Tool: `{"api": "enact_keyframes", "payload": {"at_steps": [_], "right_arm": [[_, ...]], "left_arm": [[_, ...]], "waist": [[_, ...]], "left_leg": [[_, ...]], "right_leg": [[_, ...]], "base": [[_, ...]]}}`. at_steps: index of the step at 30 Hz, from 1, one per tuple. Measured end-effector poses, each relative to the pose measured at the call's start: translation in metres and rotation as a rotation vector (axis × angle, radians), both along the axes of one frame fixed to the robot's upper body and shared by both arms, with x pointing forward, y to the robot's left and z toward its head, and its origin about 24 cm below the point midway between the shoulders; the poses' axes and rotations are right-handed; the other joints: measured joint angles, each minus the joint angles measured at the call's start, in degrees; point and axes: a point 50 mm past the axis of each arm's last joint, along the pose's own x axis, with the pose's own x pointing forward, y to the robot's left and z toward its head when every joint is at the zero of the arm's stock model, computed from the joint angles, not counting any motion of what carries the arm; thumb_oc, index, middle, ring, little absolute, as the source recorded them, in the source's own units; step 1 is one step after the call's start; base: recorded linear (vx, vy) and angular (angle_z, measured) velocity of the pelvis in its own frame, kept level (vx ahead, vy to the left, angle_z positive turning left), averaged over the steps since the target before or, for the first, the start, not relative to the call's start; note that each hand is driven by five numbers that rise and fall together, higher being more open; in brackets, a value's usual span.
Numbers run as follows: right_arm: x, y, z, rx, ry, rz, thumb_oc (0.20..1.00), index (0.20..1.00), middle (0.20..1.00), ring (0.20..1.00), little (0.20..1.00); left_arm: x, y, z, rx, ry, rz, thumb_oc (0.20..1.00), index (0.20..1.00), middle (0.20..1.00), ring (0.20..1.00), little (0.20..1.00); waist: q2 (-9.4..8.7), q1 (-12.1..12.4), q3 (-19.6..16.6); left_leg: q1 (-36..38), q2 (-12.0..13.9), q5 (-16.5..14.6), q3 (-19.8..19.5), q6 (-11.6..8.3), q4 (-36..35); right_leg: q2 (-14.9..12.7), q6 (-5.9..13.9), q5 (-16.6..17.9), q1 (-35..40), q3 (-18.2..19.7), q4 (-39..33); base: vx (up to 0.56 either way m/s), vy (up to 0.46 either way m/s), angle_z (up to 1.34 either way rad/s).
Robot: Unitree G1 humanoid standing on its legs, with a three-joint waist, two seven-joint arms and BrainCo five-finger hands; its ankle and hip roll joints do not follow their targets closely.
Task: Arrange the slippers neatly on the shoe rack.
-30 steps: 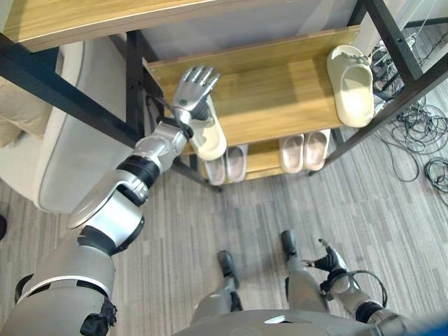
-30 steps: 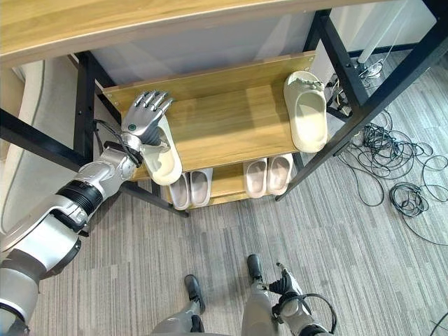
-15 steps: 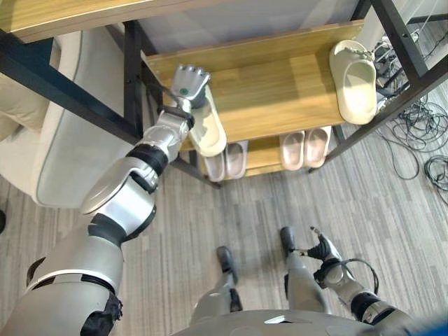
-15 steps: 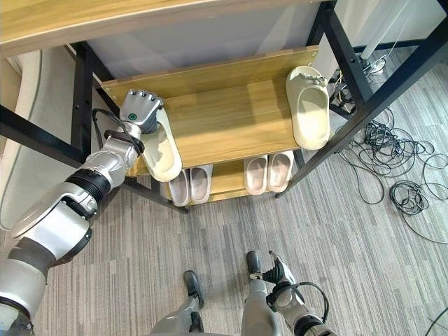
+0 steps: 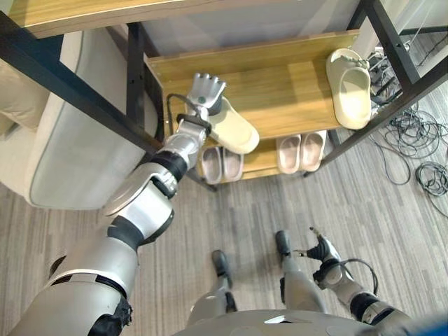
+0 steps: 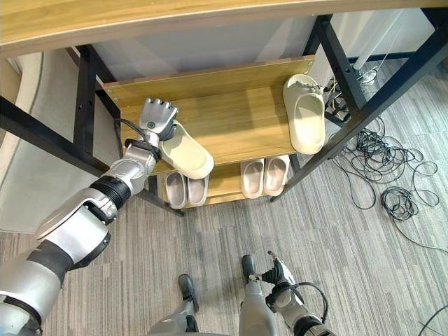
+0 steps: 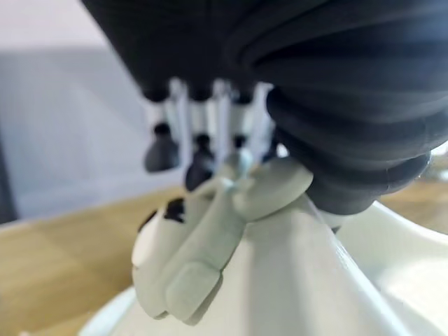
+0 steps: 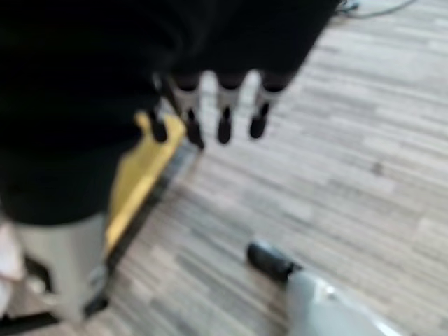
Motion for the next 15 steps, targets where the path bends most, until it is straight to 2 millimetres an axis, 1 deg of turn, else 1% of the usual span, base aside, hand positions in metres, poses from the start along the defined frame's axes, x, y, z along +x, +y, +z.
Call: {"api": "enact_keyframes", "payload": {"at_steps": [2, 3, 4, 5, 6, 7, 8, 9, 10, 11, 12, 13, 14, 15], "right_arm": [[0.001, -0.002, 0.000, -0.011, 0.006, -0.003, 1.000, 1.000, 1.000, 1.000, 1.000], [-0.001, -0.004, -0.001, -0.015, 0.014, -0.011, 1.000, 1.000, 1.000, 1.000, 1.000], [0.000, -0.002, -0.001, -0.011, 0.013, -0.009, 1.000, 1.000, 1.000, 1.000, 1.000], [0.001, -0.002, -0.001, -0.012, 0.011, -0.009, 1.000, 1.000, 1.000, 1.000, 1.000], [0.005, -0.003, 0.001, -0.016, 0.003, -0.007, 1.000, 1.000, 1.000, 1.000, 1.000], [0.007, -0.003, 0.002, -0.018, 0.001, -0.008, 1.000, 1.000, 1.000, 1.000, 1.000], [0.015, -0.003, 0.007, -0.020, -0.023, -0.005, 1.000, 1.000, 1.000, 1.000, 1.000], [0.018, -0.006, 0.009, -0.027, -0.033, -0.007, 1.000, 1.000, 1.000, 1.000, 1.000], [0.016, -0.006, 0.008, -0.029, -0.034, -0.013, 1.000, 1.000, 1.000, 1.000, 1.000], [0.020, -0.008, 0.010, -0.031, -0.051, -0.032, 1.000, 1.000, 1.000, 1.000, 1.000], [0.025, -0.010, 0.013, -0.033, -0.068, -0.041, 1.000, 1.000, 1.000, 1.000, 1.000], [0.026, -0.012, 0.015, -0.039, -0.073, -0.044, 1.000, 1.000, 1.000, 1.000, 1.000], [0.027, -0.012, 0.015, -0.040, -0.074, -0.044, 1.000, 1.000, 1.000, 1.000, 1.000], [0.028, -0.015, 0.016, -0.049, -0.080, -0.047, 1.000, 1.000, 1.000, 1.000, 1.000]], "left_arm": [[-0.001, -0.013, -0.002, -0.047, 0.015, -0.042, 0.200, 0.200, 0.200, 0.200, 0.200], [-0.003, -0.029, -0.003, -0.061, 0.029, -0.082, 0.200, 0.200, 0.200, 0.200, 0.200], [-0.007, -0.052, -0.002, -0.086, 0.043, -0.151, 0.200, 0.200, 0.200, 0.200, 0.200], [-0.010, -0.067, 0.000, -0.102, 0.048, -0.186, 0.200, 0.200, 0.200, 0.200, 0.200], [-0.013, -0.086, 0.006, -0.115, 0.044, -0.236, 0.200, 0.200, 0.200, 0.200, 0.200], [-0.016, -0.098, 0.019, -0.128, 0.021, -0.296, 0.200, 0.200, 0.200, 0.200, 0.200], [-0.019, -0.110, 0.035, -0.139, -0.012, -0.356, 0.200, 0.200, 0.200, 0.200, 0.200], [-0.020, -0.119, 0.050, -0.135, -0.047, -0.391, 0.200, 0.200, 0.200, 0.200, 0.200], [-0.018, -0.116, 0.064, -0.113, -0.085, -0.385, 0.200, 0.200, 0.200, 0.200, 0.200], [-0.013, -0.106, 0.092, -0.051, -0.163, -0.356, 0.200, 0.200, 0.200, 0.200, 0.200], [-0.010, -0.097, 0.109, -0.022, -0.206, -0.326, 0.200, 0.200, 0.200, 0.200, 0.200], [-0.007, -0.089, 0.116, -0.015, -0.223, -0.296, 0.200, 0.200, 0.200, 0.200, 0.200], [-0.007, -0.087, 0.117, -0.011, -0.228, -0.289, 0.200, 0.200, 0.200, 0.200, 0.200], [-0.006, -0.080, 0.128, -0.002, -0.267, -0.273, 0.200, 0.200, 0.200, 0.200, 0.200]], "waist": [[0.72, -0.62, -0.57], [1.24, -1.03, -0.91], [1.84, -1.05, -1.25], [2.78, -1.48, -1.29], [3.87, -1.64, -1.27], [4.86, -1.81, -1.56], [6.45, -2.95, -1.41], [7.67, -3.75, -0.94], [8.10, -4.43, -0.41], [8.11, -4.55, 0.83], [7.84, -4.58, 2.12], [7.95, -4.66, 2.60], [8.03, -4.71, 2.76], [8.52, -4.68, 3.71]], "left_leg": [[-0.14, -0.13, 0.00, 0.81, 0.00, -0.01], [-0.17, -0.12, 0.00, 1.11, 0.00, 0.00], [-0.17, -0.26, -0.01, 2.43, 0.01, -0.01], [-0.17, -0.32, -0.01, 2.75, 0.01, 0.00], [-0.21, -0.52, -0.01, 3.24, 0.01, 0.00], [-0.58, -0.65, -0.02, 3.79, 0.02, -0.01], [-1.26, -0.68, -0.01, 3.69, 0.02, -0.02], [-1.88, -0.42, -0.01, 3.76, 0.02, -0.02], [-2.76, -0.05, -0.04, 4.38, -0.03, -0.02], [-4.04, 0.17, 0.00, 5.75, -0.26, -0.02], [-4.08, 0.14, 0.02, 7.06, -0.29, -0.02], [-4.13, 0.11, 0.01, 7.37, -0.30, -0.03], [-4.13, 0.12, 0.01, 7.49, -0.30, -0.03], [-4.30, 0.32, -0.04, 8.11, -0.37, -0.05]], "right_leg": [[-0.04, 0.10, 0.28, -0.67, 1.03, 0.00], [-0.04, 0.12, 0.28, -1.30, 1.34, 0.02], [-0.11, 0.20, 0.30, -2.11, 2.62, 0.27], [-0.22, 0.70, 0.02, -2.39, 3.04, 0.30], [-0.27, 0.74, -0.01, -2.86, 3.57, 0.58], [-0.19, 0.55, 0.27, -3.94, 4.89, 1.26], [-0.07, 0.67, 0.73, -5.00, 5.69, 1.36], [0.37, 0.62, 1.18, -6.07, 6.49, 1.42], [1.00, 1.17, 0.93, -8.21, 7.40, 1.91], [1.19, 1.50, 1.10, -10.59, 7.99, 2.51], [1.08, 1.74, 1.33, -11.50, 7.99, 3.18], [1.08, 1.81, 1.46, -12.12, 7.98, 3.59], [1.09, 1.80, 1.48, -12.22, 7.98, 3.65], [1.35, 1.53, 1.81, -12.98, 7.95, 3.97]], "base": [[0.02, -0.038, -0.21], [0.05, -0.071, -0.25], [0.04, -0.068, -0.28], [0.05, -0.071, -0.30], [0.02, -0.039, -0.34], [0.02, -0.034, -0.40], [0.01, -0.038, -0.49], [0.02, -0.046, -0.42], [0.04, -0.051, -0.48], [0.07, -0.048, -0.53], [0.08, -0.041, -0.49], [0.06, -0.027, -0.33], [0.04, -0.013, -0.26], [0.04, -0.013, -0.20]]}}
